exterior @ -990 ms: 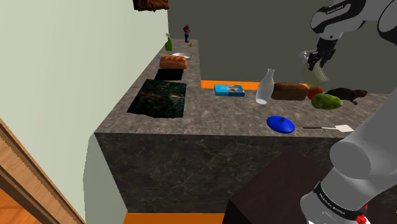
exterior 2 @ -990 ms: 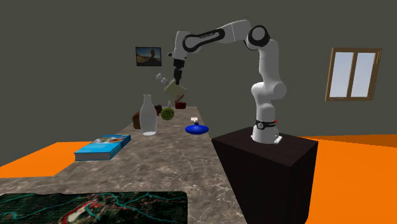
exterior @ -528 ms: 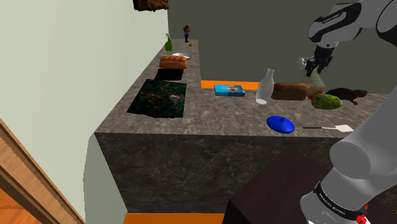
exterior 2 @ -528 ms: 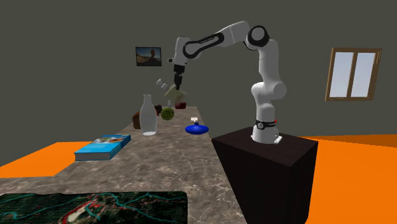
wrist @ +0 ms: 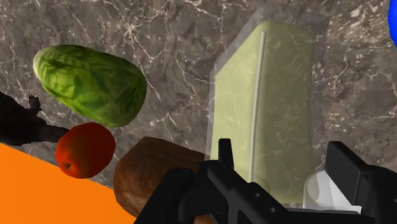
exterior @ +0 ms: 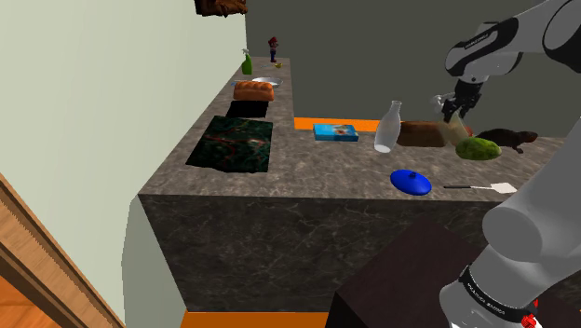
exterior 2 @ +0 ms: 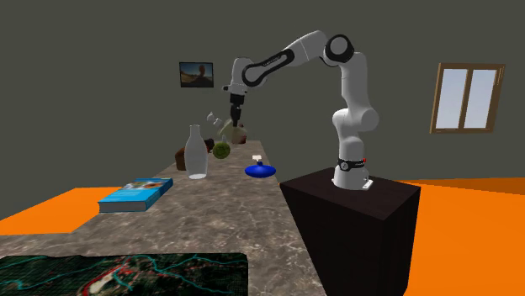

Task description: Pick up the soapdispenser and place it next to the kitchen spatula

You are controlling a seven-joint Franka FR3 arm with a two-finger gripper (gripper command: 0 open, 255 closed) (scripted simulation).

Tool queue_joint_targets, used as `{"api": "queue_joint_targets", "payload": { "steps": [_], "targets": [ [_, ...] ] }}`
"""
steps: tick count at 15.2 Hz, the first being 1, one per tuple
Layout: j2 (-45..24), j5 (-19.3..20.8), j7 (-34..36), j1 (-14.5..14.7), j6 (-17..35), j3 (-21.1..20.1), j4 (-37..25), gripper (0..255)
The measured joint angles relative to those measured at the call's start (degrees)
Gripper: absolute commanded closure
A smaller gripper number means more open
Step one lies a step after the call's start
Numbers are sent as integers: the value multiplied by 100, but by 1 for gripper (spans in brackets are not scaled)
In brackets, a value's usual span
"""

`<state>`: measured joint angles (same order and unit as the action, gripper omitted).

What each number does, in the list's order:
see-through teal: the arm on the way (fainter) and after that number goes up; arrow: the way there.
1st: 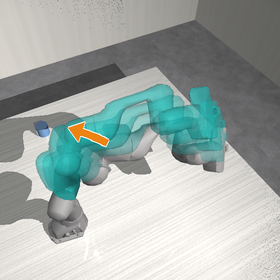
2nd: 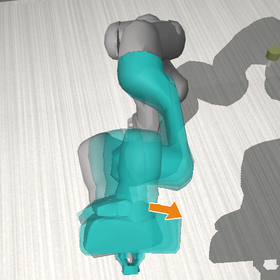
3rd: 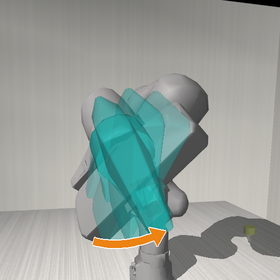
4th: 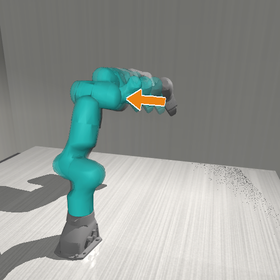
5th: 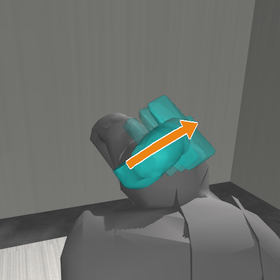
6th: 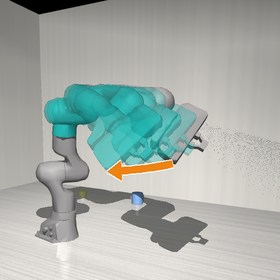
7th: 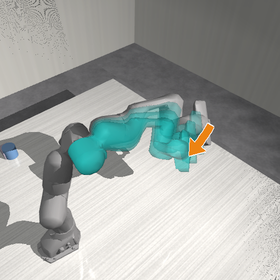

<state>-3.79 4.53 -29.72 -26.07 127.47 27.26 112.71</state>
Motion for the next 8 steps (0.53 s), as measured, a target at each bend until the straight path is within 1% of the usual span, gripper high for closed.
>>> {"api": "queue_joint_targets", "payload": {
  "steps": [8],
  "targets": [
    [-236, -104, -19, -21, 580, -9, 367, 255]
  ]
}}
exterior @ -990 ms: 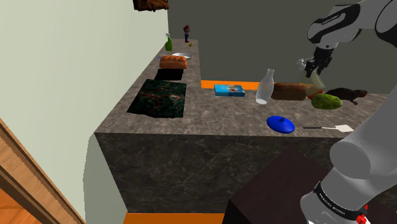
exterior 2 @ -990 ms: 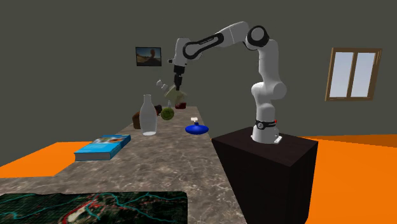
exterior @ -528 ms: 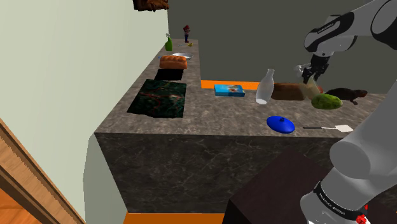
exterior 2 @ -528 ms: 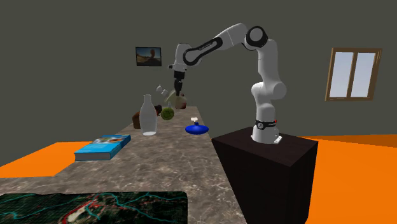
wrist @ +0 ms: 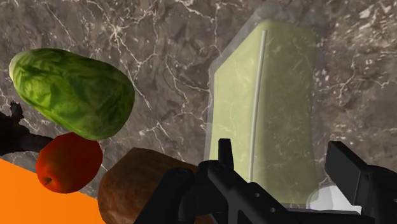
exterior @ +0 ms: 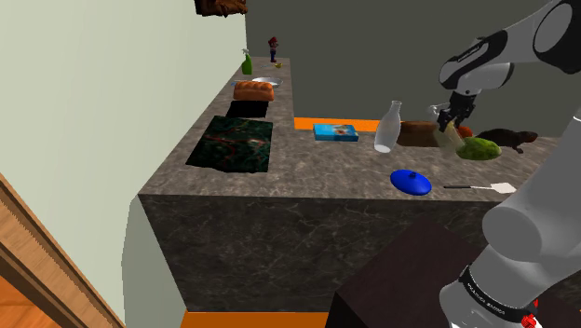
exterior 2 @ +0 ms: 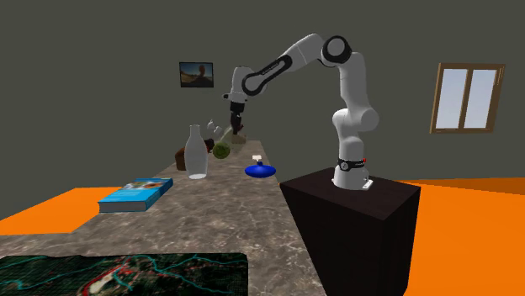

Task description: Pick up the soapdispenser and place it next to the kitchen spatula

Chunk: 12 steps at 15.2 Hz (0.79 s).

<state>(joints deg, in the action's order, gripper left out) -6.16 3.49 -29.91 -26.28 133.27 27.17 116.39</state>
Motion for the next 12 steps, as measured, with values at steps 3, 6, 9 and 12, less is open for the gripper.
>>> {"api": "queue_joint_targets", "payload": {
  "steps": [3, 6, 9, 12],
  "targets": [
    [-112, -57, -18, -12, 212, -8, 111, 255],
    [-217, -110, -38, -25, 440, -20, 243, 255],
    [-342, -182, -71, -44, 655, -36, 343, 255],
    [-507, -289, -150, -89, 847, -57, 384, 255]
  ]
}}
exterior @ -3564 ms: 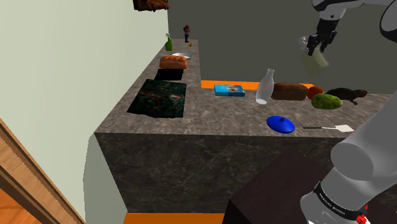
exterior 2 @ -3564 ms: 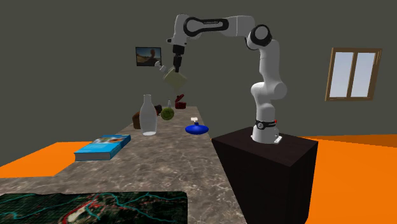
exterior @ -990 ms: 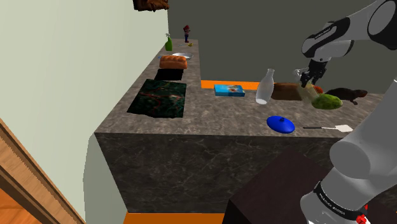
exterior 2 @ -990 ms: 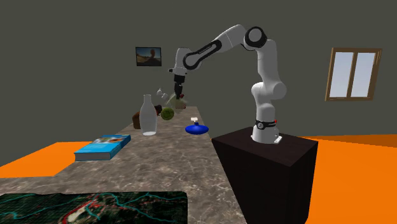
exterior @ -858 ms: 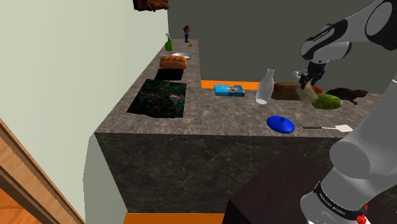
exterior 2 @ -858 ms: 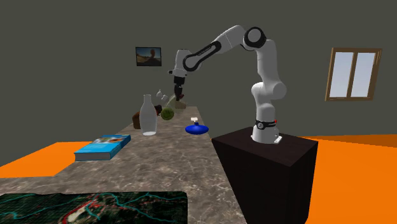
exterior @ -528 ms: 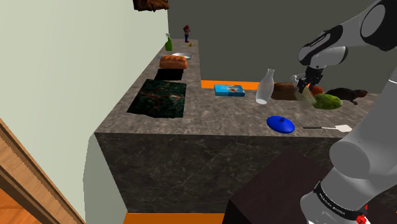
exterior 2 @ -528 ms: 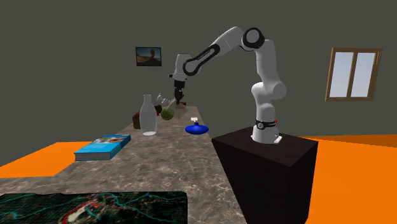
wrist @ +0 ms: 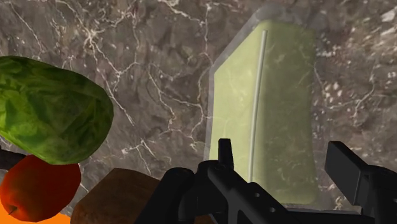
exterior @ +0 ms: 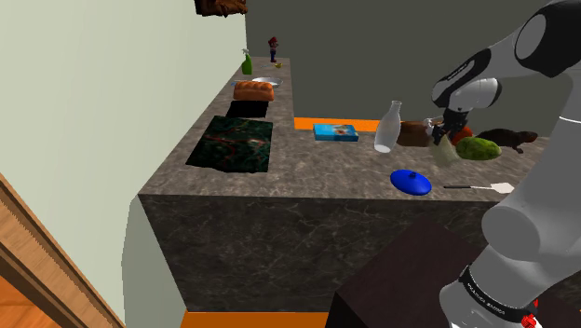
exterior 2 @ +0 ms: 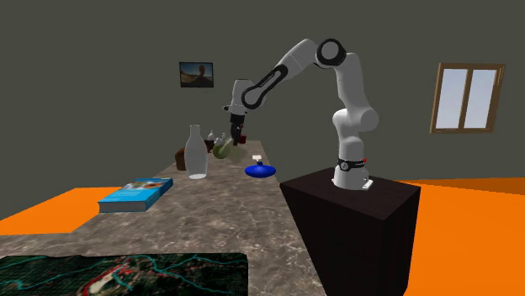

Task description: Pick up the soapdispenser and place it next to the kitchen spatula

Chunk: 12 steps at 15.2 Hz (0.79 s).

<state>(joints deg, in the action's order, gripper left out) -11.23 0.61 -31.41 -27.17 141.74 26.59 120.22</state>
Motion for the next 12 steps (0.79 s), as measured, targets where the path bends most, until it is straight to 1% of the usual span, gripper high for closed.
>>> {"api": "queue_joint_targets", "payload": {
  "steps": [4, 10, 11, 12],
  "targets": [
    [-160, -110, -30, -13, 322, -55, 70, 255],
    [-226, -162, -76, -43, 438, -72, 102, 255],
    [-222, -156, -76, -44, 418, -68, 99, 0],
    [-247, -160, -76, -50, 395, -67, 105, 0]
  ]
}}
